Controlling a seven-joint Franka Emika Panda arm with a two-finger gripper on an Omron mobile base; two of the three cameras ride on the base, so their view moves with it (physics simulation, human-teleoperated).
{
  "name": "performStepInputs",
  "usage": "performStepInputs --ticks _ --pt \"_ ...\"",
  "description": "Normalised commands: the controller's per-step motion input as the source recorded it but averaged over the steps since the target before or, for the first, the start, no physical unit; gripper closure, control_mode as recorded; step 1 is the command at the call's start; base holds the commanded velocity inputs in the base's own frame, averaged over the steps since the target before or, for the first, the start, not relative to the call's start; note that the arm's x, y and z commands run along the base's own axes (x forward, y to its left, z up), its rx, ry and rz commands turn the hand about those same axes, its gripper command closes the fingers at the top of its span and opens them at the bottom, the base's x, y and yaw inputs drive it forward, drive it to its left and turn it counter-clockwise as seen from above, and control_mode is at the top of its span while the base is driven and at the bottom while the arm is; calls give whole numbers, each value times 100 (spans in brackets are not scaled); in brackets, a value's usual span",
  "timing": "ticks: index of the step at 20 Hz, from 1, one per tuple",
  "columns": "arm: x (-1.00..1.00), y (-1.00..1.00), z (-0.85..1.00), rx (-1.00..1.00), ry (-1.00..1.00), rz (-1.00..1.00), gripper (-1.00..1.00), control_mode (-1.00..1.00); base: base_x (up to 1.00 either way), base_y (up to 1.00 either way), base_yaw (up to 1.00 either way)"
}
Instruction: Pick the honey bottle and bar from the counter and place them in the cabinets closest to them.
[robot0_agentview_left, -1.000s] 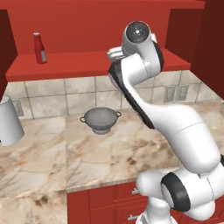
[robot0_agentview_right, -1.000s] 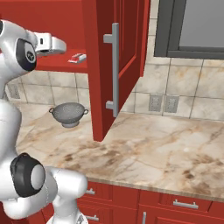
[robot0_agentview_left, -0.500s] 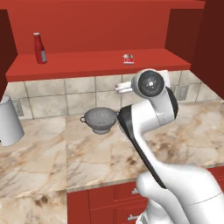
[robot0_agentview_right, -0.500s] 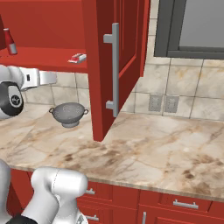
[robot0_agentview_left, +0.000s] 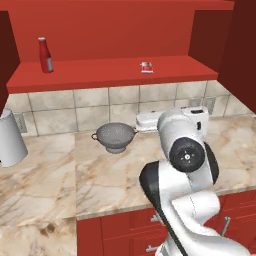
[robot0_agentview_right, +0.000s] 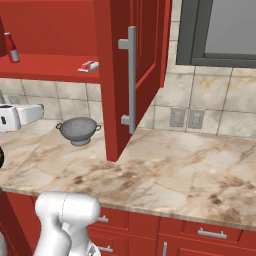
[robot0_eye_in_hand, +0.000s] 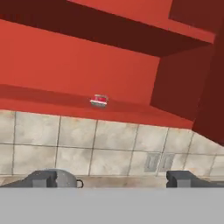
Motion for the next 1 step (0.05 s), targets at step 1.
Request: performStepInputs --ticks 1 --pt "-81 23 2 -12 -37 -6 -100 -100 0 0 0"
